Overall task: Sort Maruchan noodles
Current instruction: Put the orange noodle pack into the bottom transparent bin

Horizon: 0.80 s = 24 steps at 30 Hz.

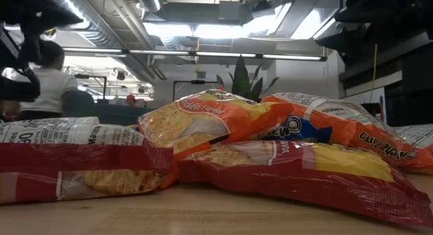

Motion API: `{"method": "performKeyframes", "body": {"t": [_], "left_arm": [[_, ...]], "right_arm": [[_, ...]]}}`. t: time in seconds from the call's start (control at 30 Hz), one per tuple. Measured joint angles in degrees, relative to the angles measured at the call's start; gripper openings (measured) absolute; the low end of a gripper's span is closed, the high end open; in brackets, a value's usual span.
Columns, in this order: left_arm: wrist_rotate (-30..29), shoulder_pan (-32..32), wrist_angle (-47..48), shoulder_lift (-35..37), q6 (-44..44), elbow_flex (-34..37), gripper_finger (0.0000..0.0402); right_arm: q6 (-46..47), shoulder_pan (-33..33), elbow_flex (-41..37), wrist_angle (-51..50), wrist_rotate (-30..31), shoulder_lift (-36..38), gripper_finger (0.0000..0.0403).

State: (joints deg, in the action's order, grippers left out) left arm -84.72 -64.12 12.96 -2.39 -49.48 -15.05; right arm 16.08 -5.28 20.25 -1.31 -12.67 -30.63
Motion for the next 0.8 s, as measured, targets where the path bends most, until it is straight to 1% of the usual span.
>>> {"method": "performKeyframes", "body": {"t": [0.1,0.2,0.27,0.33,0.43,0.57,0.67,0.8], "left_arm": [[5.51,1.86,-17.41,-2.24,17.03,0.00,0.0036],[13.17,4.77,-34.79,-6.55,33.86,-0.01,0.0065],[18.16,7.12,-42.45,-10.67,41.28,-0.02,0.0083],[21.95,9.54,-47.53,-15.00,44.86,-0.02,0.0099],[26.55,13.62,-51.83,-21.79,44.00,-0.02,0.0119],[30.51,19.55,-55.47,-30.97,35.93,-0.02,0.0132],[35.22,24.14,-56.14,-37.52,30.18,-1.39,0.0134],[43.77,29.79,-55.83,-45.16,29.24,-6.50,0.0133]], "right_arm": [[0.02,0.00,0.00,-1.03,0.12,-0.01,0.0253],[0.02,0.00,0.00,-2.91,0.90,-0.10,0.0253],[0.03,0.00,0.00,-3.95,1.18,-0.43,0.0253],[0.00,0.00,0.00,-5.47,1.70,-0.38,0.0253],[-0.13,0.02,0.00,-10.18,3.08,-0.40,0.0253],[-1.15,0.02,0.00,-17.61,4.68,-0.82,0.0253],[-2.22,0.07,1.28,-17.64,4.31,-2.17,0.0253],[-3.72,0.07,4.16,-19.25,4.68,-5.26,0.0253]]}}
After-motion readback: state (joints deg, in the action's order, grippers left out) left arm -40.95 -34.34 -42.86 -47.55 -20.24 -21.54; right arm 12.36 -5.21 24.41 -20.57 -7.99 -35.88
